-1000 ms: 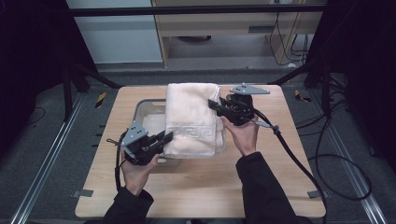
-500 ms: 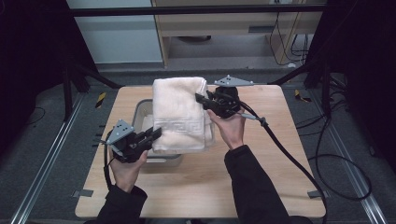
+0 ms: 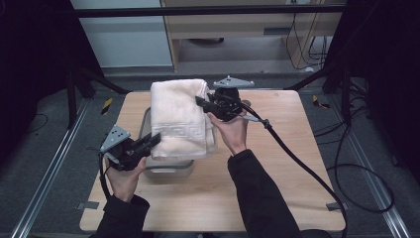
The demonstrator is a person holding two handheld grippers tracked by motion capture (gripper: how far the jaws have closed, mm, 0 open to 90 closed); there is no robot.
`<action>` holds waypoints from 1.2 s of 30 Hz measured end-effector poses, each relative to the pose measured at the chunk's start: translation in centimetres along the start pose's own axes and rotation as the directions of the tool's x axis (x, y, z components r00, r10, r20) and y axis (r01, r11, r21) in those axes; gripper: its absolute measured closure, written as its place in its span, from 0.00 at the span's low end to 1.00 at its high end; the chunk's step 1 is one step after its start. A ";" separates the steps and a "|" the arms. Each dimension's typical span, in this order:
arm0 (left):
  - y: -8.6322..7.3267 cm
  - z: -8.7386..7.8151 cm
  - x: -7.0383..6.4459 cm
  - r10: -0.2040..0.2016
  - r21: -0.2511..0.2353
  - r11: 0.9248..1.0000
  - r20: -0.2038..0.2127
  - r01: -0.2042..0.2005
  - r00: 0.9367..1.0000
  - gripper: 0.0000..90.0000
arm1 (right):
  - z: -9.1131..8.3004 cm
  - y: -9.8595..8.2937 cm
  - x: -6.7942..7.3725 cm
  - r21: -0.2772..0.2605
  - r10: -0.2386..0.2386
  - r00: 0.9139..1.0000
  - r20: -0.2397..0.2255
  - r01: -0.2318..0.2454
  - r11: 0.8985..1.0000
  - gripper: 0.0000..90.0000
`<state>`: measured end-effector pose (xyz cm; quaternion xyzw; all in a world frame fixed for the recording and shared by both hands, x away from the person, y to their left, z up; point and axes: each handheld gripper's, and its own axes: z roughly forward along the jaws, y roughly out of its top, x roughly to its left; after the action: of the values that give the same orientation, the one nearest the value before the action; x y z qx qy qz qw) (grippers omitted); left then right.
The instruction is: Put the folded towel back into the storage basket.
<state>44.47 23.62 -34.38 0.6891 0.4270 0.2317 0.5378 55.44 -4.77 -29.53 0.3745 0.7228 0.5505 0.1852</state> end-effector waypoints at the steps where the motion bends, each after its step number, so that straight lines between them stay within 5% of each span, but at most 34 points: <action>1: 0.0 -0.1 0.4 -0.010 -0.001 1.000 -0.005 0.010 1.000 0.87 | 0.3 0.2 0.2 0.000 -0.003 1.000 -0.002 0.003 1.000 0.76; 36: -1.2 -1.4 5.6 -0.044 0.053 0.997 -0.110 0.050 0.993 0.87 | 7.0 0.1 3.1 0.052 -0.002 0.999 -0.037 0.004 0.999 0.76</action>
<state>45.92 29.10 -35.87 0.6799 0.4781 0.2439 0.4997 58.23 2.16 -31.26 0.3677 0.7407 0.5381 0.1629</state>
